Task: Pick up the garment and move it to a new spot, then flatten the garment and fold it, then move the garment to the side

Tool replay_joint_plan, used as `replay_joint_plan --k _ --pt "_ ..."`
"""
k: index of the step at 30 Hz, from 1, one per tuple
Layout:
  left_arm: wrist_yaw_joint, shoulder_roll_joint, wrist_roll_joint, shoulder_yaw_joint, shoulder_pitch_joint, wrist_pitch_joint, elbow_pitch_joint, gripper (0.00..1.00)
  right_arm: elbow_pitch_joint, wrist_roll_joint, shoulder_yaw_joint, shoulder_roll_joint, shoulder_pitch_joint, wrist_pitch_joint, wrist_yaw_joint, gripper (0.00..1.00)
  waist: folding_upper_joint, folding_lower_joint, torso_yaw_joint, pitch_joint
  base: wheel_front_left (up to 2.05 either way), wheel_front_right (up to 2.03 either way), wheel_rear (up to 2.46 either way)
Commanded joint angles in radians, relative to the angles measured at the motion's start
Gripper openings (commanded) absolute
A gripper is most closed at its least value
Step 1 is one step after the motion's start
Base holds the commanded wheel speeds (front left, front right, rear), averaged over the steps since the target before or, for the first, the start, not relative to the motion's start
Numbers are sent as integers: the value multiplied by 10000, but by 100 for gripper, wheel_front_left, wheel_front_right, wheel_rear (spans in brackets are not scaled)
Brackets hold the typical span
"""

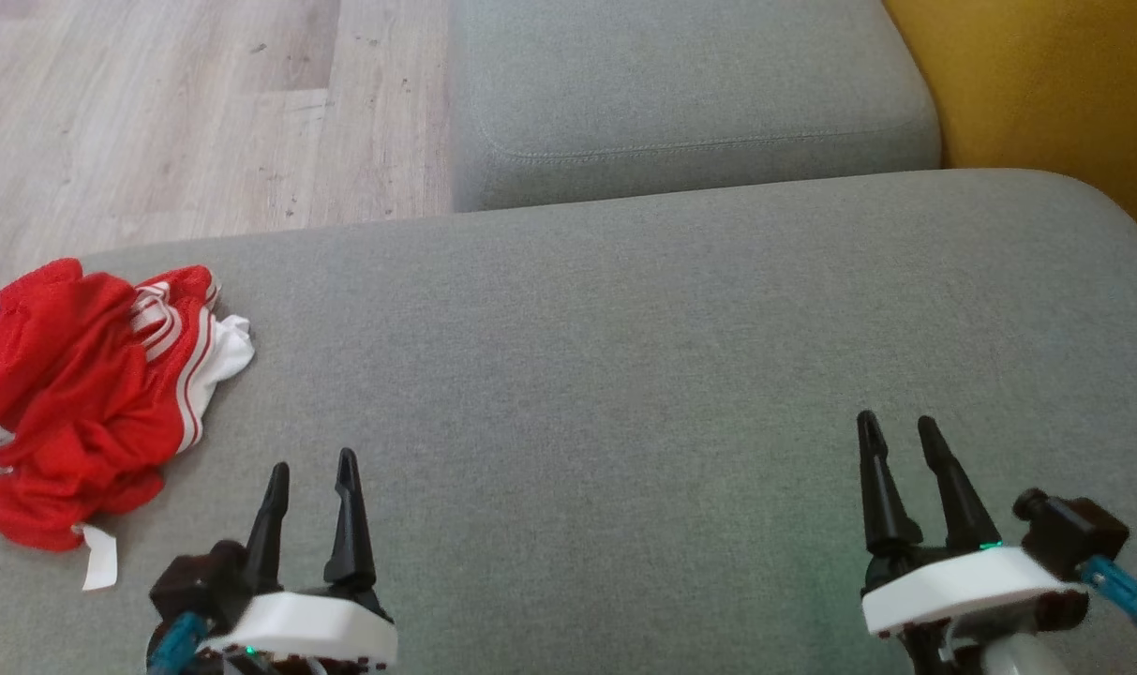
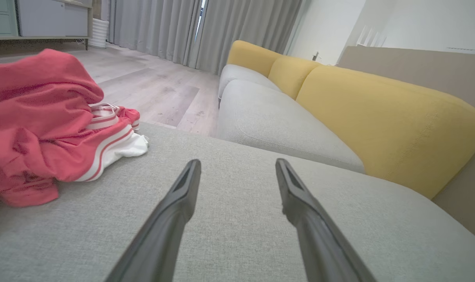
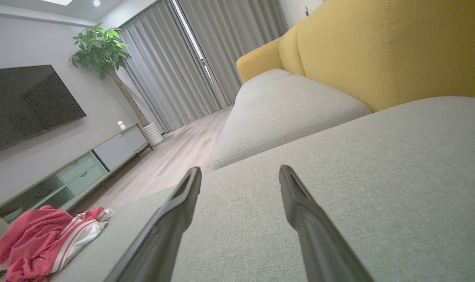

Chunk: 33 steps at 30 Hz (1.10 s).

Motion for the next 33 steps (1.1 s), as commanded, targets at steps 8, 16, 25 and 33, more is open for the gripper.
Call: replay_joint_plan --k 8,16,25,33 --pt "327 375 1261 -156 -208 -362 -371 100 -486 -1336 319 -78 -166 -375 -6 100 0 -1 -83 -90 0 0 0" --pt "509 518 2237 -454 -182 -599 -369 100 -622 -2385 423 -83 -83 -611 -6 100 0 -1 -90 -161 0 0 0" --pt "708 620 3470 -828 -129 -895 -437 100 -761 -3644 498 -90 39 -906 -7 100 0 -1 -42 -235 0 0 0" --pt "920 726 4497 -1073 -72 -1133 -448 100 -867 -4664 634 -95 133 -1142 -7 100 0 -1 -68 -365 0 0 0"
